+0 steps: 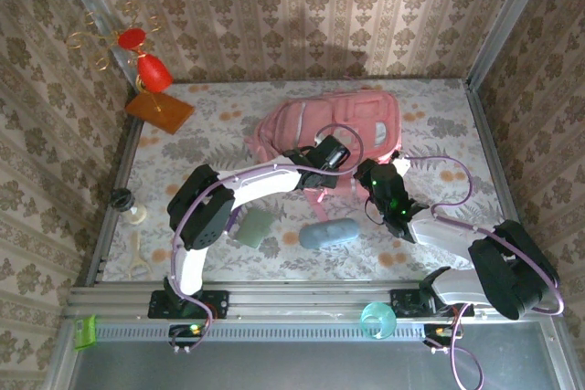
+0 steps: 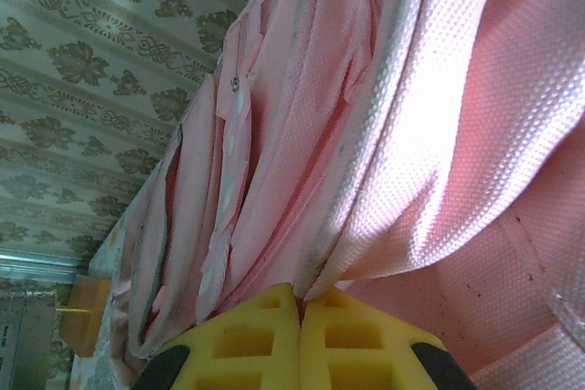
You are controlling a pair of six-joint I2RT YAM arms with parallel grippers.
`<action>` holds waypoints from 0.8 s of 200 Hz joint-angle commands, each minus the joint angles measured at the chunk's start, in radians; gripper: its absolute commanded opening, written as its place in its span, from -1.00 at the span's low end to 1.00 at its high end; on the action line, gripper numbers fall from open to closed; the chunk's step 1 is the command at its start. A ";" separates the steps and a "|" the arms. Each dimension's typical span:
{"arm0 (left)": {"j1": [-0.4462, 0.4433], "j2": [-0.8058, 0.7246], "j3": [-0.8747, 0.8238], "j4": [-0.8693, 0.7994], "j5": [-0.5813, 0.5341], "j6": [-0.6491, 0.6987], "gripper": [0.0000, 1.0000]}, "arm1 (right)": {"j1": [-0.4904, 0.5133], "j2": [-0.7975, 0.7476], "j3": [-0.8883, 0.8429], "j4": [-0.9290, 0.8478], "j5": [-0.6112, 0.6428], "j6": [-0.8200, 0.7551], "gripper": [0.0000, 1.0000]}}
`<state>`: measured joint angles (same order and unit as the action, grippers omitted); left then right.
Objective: Pack the student bag
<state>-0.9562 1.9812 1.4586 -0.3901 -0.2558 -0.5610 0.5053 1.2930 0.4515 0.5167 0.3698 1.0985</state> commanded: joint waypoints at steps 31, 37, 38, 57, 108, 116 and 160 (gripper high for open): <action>0.019 -0.029 -0.045 0.035 0.019 -0.017 -0.42 | -0.008 -0.028 -0.003 0.071 0.014 -0.025 -1.00; 0.018 -0.031 -0.054 0.046 0.024 -0.025 -0.42 | -0.009 -0.028 -0.004 0.071 0.015 -0.026 -1.00; 0.018 -0.031 -0.056 0.047 0.026 -0.026 -0.43 | -0.009 -0.028 -0.004 0.071 0.015 -0.025 -1.00; 0.022 -0.033 -0.087 0.082 0.047 -0.057 -0.46 | -0.010 -0.028 -0.007 0.075 0.014 -0.020 -1.00; 0.024 -0.037 -0.159 0.152 0.040 -0.113 -0.41 | -0.009 -0.023 -0.008 0.077 0.004 -0.014 -1.00; 0.025 -0.039 -0.170 0.162 0.031 -0.117 -0.40 | -0.009 -0.024 -0.010 0.078 0.006 -0.013 -1.00; 0.026 -0.054 -0.209 0.208 0.013 -0.121 -0.69 | -0.018 -0.022 -0.011 0.071 0.018 -0.023 -1.00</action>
<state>-0.9409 1.9438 1.2881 -0.1757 -0.2291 -0.6605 0.4992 1.2930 0.4446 0.5125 0.3508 1.0962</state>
